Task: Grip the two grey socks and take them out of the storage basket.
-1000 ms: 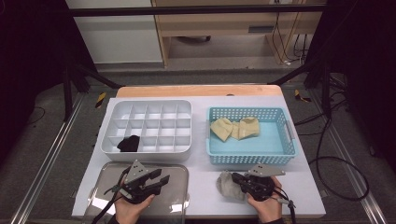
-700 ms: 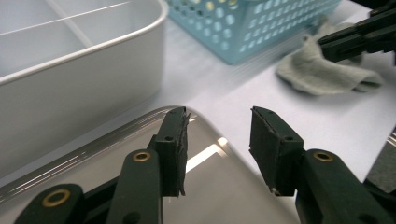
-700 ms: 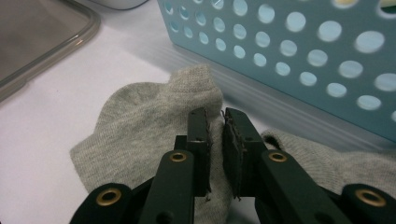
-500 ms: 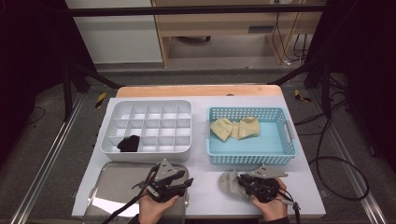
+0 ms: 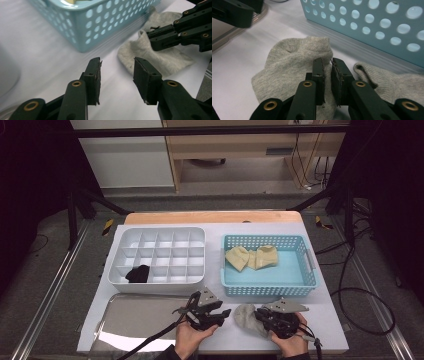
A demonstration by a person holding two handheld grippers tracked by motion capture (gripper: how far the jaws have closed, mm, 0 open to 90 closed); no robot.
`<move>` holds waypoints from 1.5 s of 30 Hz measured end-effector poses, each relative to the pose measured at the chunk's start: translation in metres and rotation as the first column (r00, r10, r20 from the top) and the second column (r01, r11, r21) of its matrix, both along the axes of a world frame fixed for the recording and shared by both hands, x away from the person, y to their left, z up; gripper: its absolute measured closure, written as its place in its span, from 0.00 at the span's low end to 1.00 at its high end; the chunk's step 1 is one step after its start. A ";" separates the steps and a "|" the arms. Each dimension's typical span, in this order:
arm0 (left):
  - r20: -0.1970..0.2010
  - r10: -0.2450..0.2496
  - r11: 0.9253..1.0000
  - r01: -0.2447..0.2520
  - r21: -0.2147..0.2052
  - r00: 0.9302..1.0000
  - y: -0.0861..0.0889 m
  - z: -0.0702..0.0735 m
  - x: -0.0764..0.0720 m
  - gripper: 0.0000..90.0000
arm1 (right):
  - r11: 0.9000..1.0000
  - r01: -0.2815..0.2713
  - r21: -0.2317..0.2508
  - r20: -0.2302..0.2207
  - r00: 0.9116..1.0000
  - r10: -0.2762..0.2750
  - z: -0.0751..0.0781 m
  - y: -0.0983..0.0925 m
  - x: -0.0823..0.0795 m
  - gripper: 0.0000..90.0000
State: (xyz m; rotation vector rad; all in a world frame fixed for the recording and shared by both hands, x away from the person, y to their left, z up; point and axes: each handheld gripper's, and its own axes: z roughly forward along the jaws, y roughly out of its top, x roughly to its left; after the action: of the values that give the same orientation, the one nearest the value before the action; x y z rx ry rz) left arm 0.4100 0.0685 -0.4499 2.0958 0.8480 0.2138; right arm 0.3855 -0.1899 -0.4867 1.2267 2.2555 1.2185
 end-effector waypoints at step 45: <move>-0.016 0.082 0.993 -0.081 0.086 0.996 0.039 -0.017 -0.026 0.96 | 0.988 -0.061 0.143 0.061 0.997 0.053 0.017 0.010 -0.011 0.77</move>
State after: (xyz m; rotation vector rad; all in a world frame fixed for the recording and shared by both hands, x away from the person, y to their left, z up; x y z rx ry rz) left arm 0.3841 0.1079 -0.4671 2.1472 0.9525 0.2772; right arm 0.3745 -0.1797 -0.4696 1.1684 2.2078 1.4429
